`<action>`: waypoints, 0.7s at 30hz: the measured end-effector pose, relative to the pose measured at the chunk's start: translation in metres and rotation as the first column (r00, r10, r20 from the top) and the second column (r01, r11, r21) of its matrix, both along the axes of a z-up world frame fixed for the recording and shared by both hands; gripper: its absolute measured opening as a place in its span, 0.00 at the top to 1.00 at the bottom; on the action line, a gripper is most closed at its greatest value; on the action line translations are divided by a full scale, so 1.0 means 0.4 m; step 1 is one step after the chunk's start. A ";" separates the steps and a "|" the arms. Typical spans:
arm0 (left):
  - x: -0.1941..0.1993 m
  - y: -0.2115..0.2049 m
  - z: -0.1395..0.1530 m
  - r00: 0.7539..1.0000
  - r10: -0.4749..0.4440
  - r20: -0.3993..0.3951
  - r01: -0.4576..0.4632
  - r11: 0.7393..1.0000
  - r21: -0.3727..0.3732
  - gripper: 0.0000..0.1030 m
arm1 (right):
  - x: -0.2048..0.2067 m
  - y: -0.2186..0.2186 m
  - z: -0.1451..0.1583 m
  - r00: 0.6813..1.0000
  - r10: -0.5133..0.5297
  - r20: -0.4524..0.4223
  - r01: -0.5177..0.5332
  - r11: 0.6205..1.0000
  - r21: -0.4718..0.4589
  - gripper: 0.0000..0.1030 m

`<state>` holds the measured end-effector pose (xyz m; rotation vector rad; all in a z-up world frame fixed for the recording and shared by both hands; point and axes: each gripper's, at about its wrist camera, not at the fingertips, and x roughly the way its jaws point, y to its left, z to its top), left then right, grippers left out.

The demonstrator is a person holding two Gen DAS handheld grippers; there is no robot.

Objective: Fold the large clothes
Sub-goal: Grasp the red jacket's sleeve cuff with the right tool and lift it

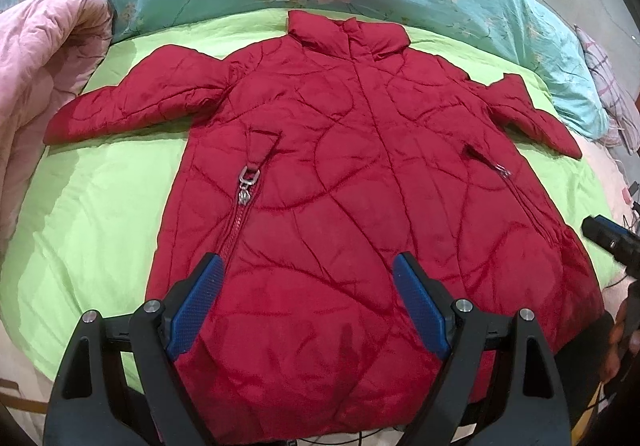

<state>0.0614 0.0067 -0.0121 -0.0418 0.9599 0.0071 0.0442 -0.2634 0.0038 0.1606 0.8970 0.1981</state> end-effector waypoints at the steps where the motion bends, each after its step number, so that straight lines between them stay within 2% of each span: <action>1: 0.008 0.003 0.000 1.000 0.003 0.000 -0.003 1.000 -0.001 0.15 | 0.010 -0.017 0.002 1.000 -0.009 0.003 0.009 1.000 0.011 0.00; 8: 0.061 0.014 0.005 1.000 0.023 0.014 -0.023 1.000 -0.020 0.15 | 0.109 -0.175 0.003 0.991 -0.131 0.008 0.131 0.991 0.030 0.00; 11: 0.090 0.017 0.003 0.999 0.034 0.011 -0.034 0.999 -0.030 0.15 | 0.159 -0.262 -0.009 0.983 -0.181 0.000 0.181 0.981 0.074 0.00; 18: 0.144 0.017 -0.001 0.999 0.041 0.006 -0.041 0.999 -0.029 0.15 | 0.282 -0.464 -0.069 0.951 -0.303 -0.055 0.308 0.940 0.147 0.02; 20: 0.155 0.016 -0.006 0.999 0.040 0.002 -0.040 0.999 -0.033 0.15 | 0.313 -0.526 -0.087 0.932 -0.355 -0.067 0.361 0.917 0.167 0.02; 21: 0.161 0.015 -0.011 0.999 0.039 -0.001 -0.039 0.999 -0.033 0.15 | 0.328 -0.562 -0.097 0.919 -0.388 -0.072 0.394 0.901 0.183 0.06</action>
